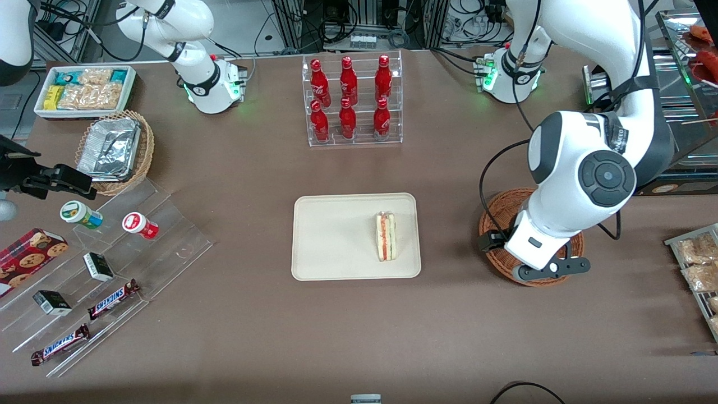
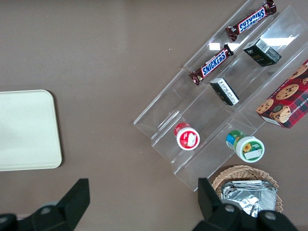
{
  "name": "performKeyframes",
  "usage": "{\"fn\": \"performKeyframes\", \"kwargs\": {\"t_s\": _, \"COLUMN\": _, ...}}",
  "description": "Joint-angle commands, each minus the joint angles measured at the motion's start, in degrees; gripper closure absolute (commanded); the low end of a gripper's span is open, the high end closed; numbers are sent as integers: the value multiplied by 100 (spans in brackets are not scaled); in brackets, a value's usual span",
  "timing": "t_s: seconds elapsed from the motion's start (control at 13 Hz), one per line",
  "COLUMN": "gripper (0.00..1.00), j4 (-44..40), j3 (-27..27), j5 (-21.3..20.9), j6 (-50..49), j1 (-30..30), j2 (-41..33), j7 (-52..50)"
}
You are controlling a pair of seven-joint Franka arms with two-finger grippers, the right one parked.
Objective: Place sandwich from basket to tray
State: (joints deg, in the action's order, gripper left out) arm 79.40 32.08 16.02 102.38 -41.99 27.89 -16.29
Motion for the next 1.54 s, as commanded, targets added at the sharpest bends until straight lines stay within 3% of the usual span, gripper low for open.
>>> {"fn": "performKeyframes", "kwargs": {"t_s": 0.0, "gripper": 0, "j4": 110, "j3": 71, "j5": 76, "j6": -139, "j1": -81, "j2": -161, "j7": 20}}
{"fn": "performKeyframes", "kwargs": {"t_s": 0.54, "gripper": 0, "j4": 163, "j3": 44, "j5": 59, "j6": -324, "j1": -54, "j2": -573, "j7": 55}}
{"fn": "performKeyframes", "kwargs": {"t_s": 1.08, "gripper": 0, "j4": 462, "j3": 0, "j5": 24, "j6": -341, "j1": 436, "j2": -1127, "j7": 370}}
{"fn": "performKeyframes", "kwargs": {"t_s": 1.31, "gripper": 0, "j4": 453, "j3": -350, "j5": -46, "j6": -491, "j1": 876, "j2": -1338, "j7": 460}}
{"fn": "performKeyframes", "kwargs": {"t_s": 1.46, "gripper": 0, "j4": 462, "j3": -744, "j5": -362, "j6": -579, "j1": 1236, "j2": -1461, "j7": 503}}
